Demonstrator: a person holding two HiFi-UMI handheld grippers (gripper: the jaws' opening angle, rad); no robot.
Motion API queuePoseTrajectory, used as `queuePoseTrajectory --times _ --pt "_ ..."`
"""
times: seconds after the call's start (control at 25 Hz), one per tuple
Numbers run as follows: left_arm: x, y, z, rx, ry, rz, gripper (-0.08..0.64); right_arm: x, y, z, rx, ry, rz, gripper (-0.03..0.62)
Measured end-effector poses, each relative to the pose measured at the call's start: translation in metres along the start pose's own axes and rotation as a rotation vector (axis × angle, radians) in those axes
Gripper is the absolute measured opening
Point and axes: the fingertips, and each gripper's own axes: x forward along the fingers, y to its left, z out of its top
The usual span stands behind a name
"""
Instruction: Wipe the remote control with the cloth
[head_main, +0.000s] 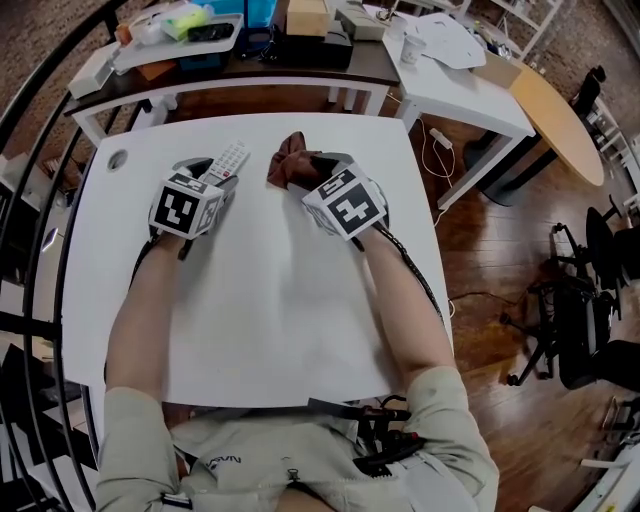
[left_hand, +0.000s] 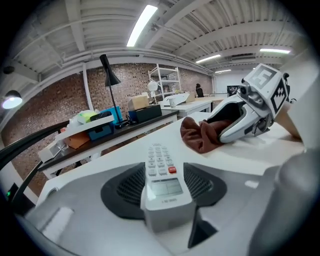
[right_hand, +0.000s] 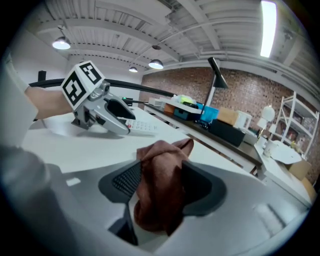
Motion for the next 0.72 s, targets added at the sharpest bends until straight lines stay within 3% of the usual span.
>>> queuePoseTrajectory --times 0.16,0.28,0.64,0.72 --pt "-0.006 -0.002 0.002 0.000 -0.014 -0.003 0.249 0.002 0.003 -0.004 0.034 0.033 0.033 0.223" --pt "-0.008 -0.004 0.001 0.005 -0.012 -0.001 0.249 0.002 0.005 -0.005 0.032 0.037 0.040 0.143" --pt "-0.003 -0.008 -0.014 -0.037 0.084 -0.086 0.259 -0.001 0.007 -0.005 0.028 0.045 0.054 0.139" --pt "0.000 -0.002 -0.009 -0.021 0.103 -0.079 0.308 -0.001 0.007 -0.005 0.021 0.045 0.052 0.140"
